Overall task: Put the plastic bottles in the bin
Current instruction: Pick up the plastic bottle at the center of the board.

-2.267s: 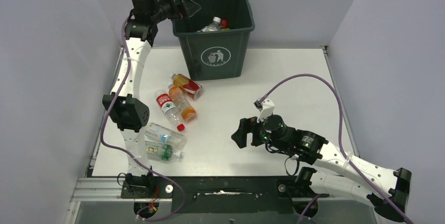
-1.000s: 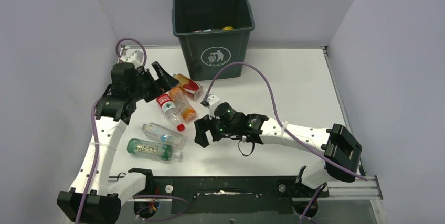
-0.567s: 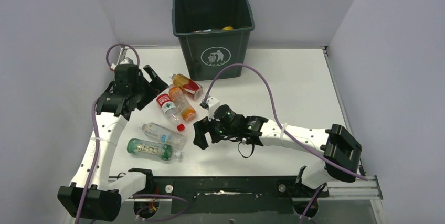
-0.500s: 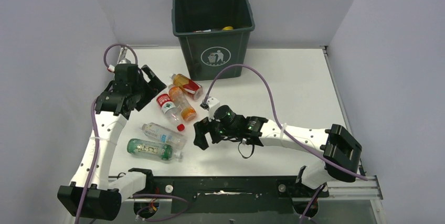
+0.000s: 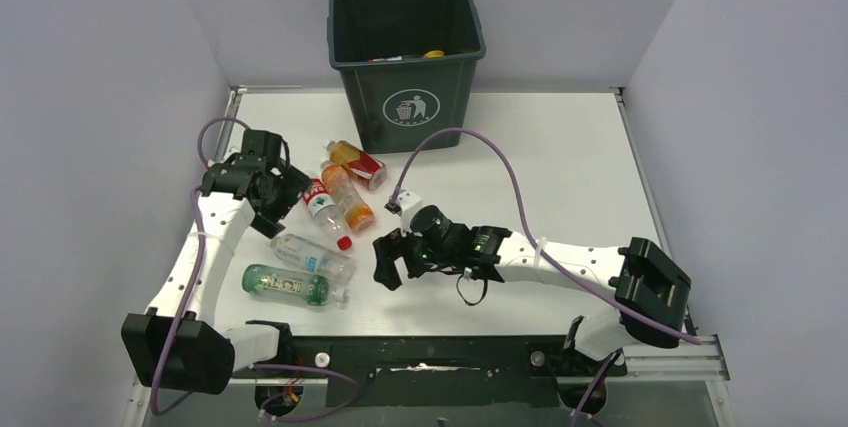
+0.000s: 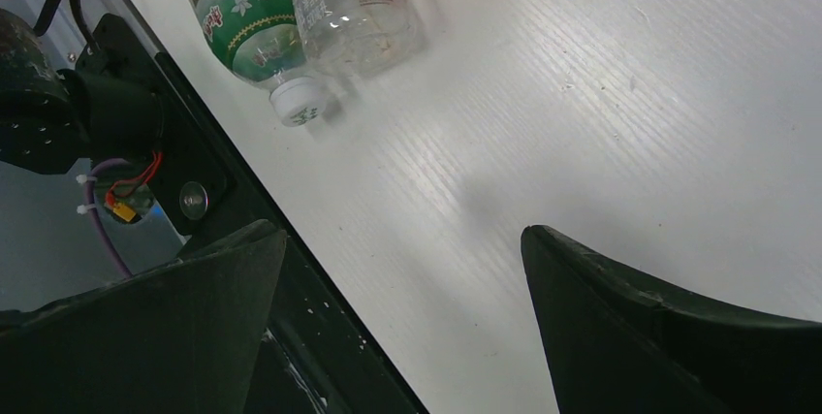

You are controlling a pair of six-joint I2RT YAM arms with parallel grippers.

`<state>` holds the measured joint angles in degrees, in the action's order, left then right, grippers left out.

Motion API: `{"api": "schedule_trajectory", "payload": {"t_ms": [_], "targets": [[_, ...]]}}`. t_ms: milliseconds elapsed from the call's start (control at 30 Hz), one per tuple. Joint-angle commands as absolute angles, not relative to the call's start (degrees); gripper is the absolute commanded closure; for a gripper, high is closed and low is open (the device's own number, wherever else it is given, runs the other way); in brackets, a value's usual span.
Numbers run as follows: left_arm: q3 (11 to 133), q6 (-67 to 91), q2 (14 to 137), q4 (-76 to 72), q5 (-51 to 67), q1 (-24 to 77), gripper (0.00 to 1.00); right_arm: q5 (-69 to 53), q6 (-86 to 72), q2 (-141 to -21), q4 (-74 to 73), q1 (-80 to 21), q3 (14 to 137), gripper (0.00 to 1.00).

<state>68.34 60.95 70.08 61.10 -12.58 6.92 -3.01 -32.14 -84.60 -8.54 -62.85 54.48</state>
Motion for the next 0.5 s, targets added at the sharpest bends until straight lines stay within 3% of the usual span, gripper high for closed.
{"api": "schedule_trajectory", "payload": {"t_ms": [0,467], "targets": [[63.41,67.81,68.53,60.19,-12.38,6.56,0.13,-2.94,-32.87,-81.5,-4.35,-63.17,53.82,0.02],[52.87,73.96,71.24,55.29,-9.49,6.56,0.11,-2.53,-33.57,-80.26,-4.12,-63.19,52.15,0.01]]}}
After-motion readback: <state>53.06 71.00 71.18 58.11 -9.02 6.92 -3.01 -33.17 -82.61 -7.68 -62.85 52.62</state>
